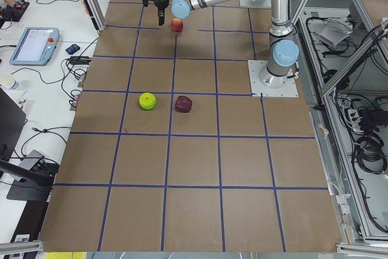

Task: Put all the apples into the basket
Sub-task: 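Grasp the red apple at center with right gripper while left grasps dark red apple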

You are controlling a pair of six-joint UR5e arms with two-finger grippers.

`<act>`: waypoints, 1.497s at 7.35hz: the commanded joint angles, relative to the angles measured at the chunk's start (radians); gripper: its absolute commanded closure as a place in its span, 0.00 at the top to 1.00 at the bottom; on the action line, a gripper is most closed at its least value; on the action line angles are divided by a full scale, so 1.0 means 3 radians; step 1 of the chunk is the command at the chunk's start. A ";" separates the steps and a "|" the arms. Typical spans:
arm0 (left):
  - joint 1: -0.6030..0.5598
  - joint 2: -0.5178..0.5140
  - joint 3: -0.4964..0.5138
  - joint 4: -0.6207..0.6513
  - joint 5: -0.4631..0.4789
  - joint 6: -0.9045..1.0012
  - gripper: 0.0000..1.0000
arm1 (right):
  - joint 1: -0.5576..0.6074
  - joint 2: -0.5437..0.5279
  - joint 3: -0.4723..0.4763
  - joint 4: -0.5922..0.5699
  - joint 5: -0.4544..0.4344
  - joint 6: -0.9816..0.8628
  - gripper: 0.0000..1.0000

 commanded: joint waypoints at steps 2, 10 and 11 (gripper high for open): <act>0.1057 0.0230 0.0120 -0.0995 0.0847 0.1766 1.00 | 0.0598 0.0367 -0.0043 -0.0524 0.0115 0.0871 1.00; 0.2251 0.0077 -0.0722 -0.0563 0.0475 0.3221 1.00 | 0.0932 0.1145 -0.0258 -0.1088 0.0340 0.1534 1.00; 0.2257 0.0052 -0.0906 -0.0132 0.0480 0.3215 1.00 | 0.0932 0.1176 -0.0263 -0.1088 0.0355 0.1534 1.00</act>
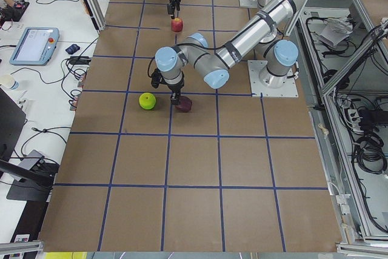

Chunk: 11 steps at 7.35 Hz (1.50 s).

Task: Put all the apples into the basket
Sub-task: 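Grasp the red apple at center with right gripper while left grasps dark red apple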

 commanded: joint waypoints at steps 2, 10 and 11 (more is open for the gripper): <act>0.0012 -0.0125 -0.0335 0.0555 0.0047 0.0012 1.00 | 0.0001 0.0090 -0.0008 -0.0132 0.0163 -0.0007 1.00; -0.0339 0.0191 -0.0345 0.0382 -0.0253 -0.0742 0.00 | 0.0037 0.0280 -0.0003 -0.0112 0.0169 -0.0048 0.00; -0.0492 0.0227 -0.0310 0.0381 -0.0609 -0.1018 0.00 | 0.0032 0.0229 -0.0008 -0.0092 0.0164 -0.0032 0.00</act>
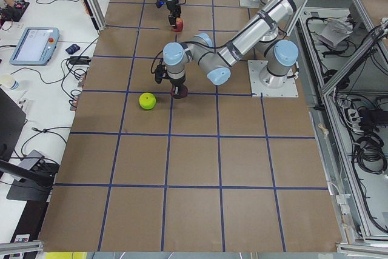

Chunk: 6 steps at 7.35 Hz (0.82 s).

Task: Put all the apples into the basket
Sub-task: 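Carry red apple into basket with right while left moves dark apple to center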

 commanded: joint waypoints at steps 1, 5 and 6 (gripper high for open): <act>-0.0439 0.0064 0.0195 -0.0064 -0.0283 -0.0688 0.00 | -0.0077 -0.0208 -0.0010 0.0162 -0.0039 -0.0019 0.00; -0.1705 -0.0078 0.0284 0.0231 -0.0318 -0.2441 0.00 | -0.1123 -0.1026 -0.0010 0.1342 -0.0557 -0.1426 0.00; -0.2226 -0.0231 0.0309 0.0552 -0.0288 -0.2977 0.00 | -0.1394 -0.1093 -0.0010 0.1375 -0.0895 -0.2033 0.00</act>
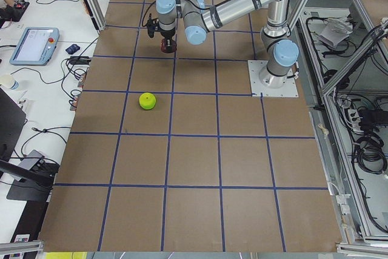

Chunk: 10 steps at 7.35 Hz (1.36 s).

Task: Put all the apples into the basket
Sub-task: 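Carry red apple into basket with right while left moves dark apple to center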

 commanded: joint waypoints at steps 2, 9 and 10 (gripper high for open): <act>-0.1054 -0.0402 0.0035 0.0796 0.0068 -0.1348 0.00 | -0.1105 -0.0106 -0.0003 -0.0052 -0.0612 -0.1534 0.00; -0.0679 -0.0184 0.0427 0.0219 0.0038 -0.0984 1.00 | -0.1661 0.1054 -0.0525 -0.1278 -0.0950 -0.2442 0.00; -0.0454 -0.0031 0.0657 -0.0321 0.0047 -0.0643 1.00 | -0.1687 0.1121 -0.0535 -0.1412 -0.0955 -0.2509 0.00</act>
